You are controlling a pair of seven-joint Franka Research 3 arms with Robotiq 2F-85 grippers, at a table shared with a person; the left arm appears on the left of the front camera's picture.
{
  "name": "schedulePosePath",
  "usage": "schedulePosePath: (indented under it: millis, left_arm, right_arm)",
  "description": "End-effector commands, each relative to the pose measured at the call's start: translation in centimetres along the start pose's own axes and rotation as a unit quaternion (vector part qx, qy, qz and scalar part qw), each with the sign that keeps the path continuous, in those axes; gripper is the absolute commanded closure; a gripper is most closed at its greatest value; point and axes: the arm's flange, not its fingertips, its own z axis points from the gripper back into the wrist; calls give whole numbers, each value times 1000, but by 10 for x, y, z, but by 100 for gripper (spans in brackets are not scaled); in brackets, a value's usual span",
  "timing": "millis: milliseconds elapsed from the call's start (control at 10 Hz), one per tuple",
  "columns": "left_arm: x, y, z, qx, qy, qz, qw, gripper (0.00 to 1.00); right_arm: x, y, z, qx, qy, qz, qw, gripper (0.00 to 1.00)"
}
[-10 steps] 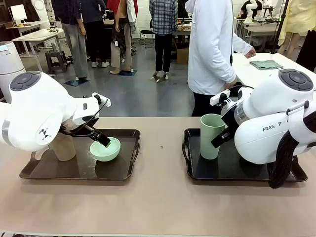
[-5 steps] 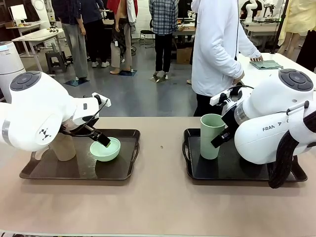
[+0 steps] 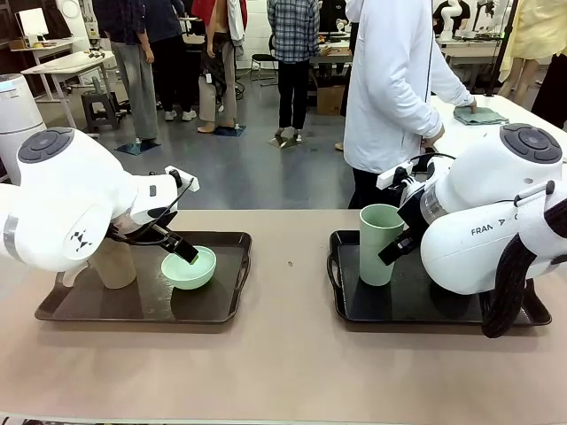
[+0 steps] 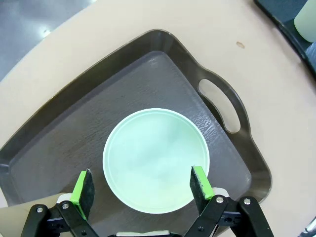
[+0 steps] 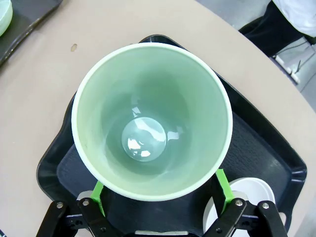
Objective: Set up a tray with a mat and arrange the tableware.
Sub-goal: Pick up the Picnic Bowl and Reusable plastic cup from the Handle tray in front of the human's position and hold them in the air.
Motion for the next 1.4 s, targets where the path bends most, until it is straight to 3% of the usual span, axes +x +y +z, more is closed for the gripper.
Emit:
schedulePosePath:
  millis: [0,100,200,300,400,500,600,700,900,1000,1100,1200,1300]
  left_arm:
    - [0,0,0,0,0,0,1000,0]
    - [-10,-15,55,0,1,-2,1000,0]
    - [-23,-21,110,6,44,33,998,0]
    - [-36,-31,152,-64,71,46,994,0]
    - [-51,-35,188,-92,118,46,988,0]
    - [-70,-36,204,-95,173,53,979,0]
    - [-88,-38,203,-118,233,57,963,0]
    - [-15,-34,144,-75,103,37,991,0]
    - [-15,-34,144,-75,103,37,991,0]
    - [-34,-39,167,-86,142,42,985,0]
    - [-38,-3,174,-198,40,90,975,0]
    - [-66,42,180,-297,-61,156,940,0]
    - [-98,81,177,-376,-116,215,894,0]
  right_arm:
    - [-12,9,5,-23,84,-29,996,0]
    - [-37,22,36,-11,160,-45,986,0]
    - [-66,28,82,23,175,-87,980,0]
    - [-91,36,121,60,162,-128,977,0]
    - [-117,51,148,84,197,-146,966,0]
    - [-139,65,167,97,228,-164,955,0]
    - [-138,78,186,79,202,-141,966,0]
    - [-39,38,128,87,213,-123,965,0]
    - [-39,38,128,87,213,-123,965,0]
    - [-52,49,173,88,214,-129,964,0]
    - [-62,-1,179,241,173,-197,935,0]
    - [-94,-53,190,305,108,-273,906,0]
    - [-135,-97,197,365,42,-342,865,0]
